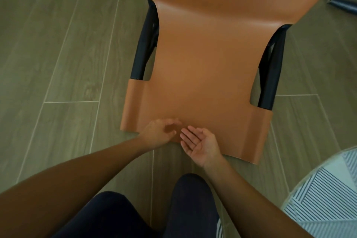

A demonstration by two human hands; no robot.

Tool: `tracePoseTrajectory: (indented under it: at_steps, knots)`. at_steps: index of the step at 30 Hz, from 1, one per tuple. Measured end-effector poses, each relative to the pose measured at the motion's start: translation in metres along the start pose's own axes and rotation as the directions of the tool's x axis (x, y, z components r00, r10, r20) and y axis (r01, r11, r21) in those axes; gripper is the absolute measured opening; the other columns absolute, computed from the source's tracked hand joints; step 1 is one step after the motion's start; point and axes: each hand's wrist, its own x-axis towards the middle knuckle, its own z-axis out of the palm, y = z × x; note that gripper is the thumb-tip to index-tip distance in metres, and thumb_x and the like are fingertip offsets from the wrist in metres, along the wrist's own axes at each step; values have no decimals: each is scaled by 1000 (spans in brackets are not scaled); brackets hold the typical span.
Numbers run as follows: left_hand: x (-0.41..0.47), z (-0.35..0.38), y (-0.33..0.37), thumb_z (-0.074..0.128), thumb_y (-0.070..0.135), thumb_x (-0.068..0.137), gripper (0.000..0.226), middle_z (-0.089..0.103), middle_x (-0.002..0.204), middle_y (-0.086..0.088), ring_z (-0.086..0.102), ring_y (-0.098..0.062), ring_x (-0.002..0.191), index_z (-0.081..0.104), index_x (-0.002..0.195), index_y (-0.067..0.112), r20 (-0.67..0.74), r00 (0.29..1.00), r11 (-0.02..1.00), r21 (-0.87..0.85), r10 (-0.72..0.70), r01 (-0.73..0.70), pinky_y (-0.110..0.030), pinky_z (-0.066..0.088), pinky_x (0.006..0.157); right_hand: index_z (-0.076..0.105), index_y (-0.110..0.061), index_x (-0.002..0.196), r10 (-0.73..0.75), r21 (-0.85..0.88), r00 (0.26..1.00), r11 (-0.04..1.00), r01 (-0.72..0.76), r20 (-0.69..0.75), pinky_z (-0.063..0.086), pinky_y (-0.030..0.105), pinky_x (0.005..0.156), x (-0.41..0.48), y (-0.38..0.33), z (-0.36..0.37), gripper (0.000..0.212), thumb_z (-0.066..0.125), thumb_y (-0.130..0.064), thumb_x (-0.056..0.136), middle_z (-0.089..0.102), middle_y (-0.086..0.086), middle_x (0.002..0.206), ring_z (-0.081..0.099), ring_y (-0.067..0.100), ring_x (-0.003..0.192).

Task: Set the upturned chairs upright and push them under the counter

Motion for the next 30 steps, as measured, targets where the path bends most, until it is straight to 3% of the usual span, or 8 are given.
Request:
tracePoseTrajectory:
  at_steps: [5,8,12,15,21,26,30]
  knots:
    - [1,1,-10,58,11,94,38,50,143,3,44,-13,134,60,130,18,-1,1000,1000,28,-4,4,-16,27,109,62,-3,96,60,13,992,998,-59,-107,51,37,75,-1,16,-10,26,43,-21,99,65,17,110,60,30,104]
    - [1,0,-13,58,11,94,38,49,144,3,43,-13,135,60,131,19,-2,1000,999,43,-11,11,-16,25,109,55,-2,89,76,1,981,997,-77,-179,49,39,80,0,21,-9,22,46,-19,99,61,20,112,60,33,103]
    - [0,2,-14,58,11,93,39,47,146,3,39,-10,137,59,131,20,1,1000,998,56,0,0,-8,18,105,45,1,117,50,88,969,996,-29,-241,48,43,89,2,25,-11,27,52,-19,99,56,23,118,56,36,120]
    - [-2,2,-15,57,9,93,41,43,149,0,34,-11,140,56,134,18,26,999,996,86,21,-23,-16,19,112,43,2,133,10,124,963,992,25,-269,46,39,96,2,29,-11,39,48,-20,101,59,19,124,58,31,120]
    - [-8,2,-20,57,7,92,49,34,155,-2,23,-13,145,49,140,17,58,995,979,182,86,-95,-24,15,118,49,-6,122,14,205,971,978,36,-237,44,38,95,-4,29,-5,30,49,-26,101,56,15,120,55,29,122]
    - [-10,3,-21,57,8,92,57,28,157,-2,19,-13,147,40,146,17,80,992,974,194,101,-115,-17,9,114,52,-4,94,47,242,970,970,13,-240,43,37,95,-12,25,0,33,49,-37,100,58,12,102,55,26,121]
    - [-12,3,-20,56,7,92,59,26,158,-3,17,-14,147,37,147,17,84,989,968,211,123,-138,-18,7,115,51,-6,90,64,246,962,969,4,-266,43,36,92,-14,22,5,34,48,-38,100,57,9,94,56,25,120]
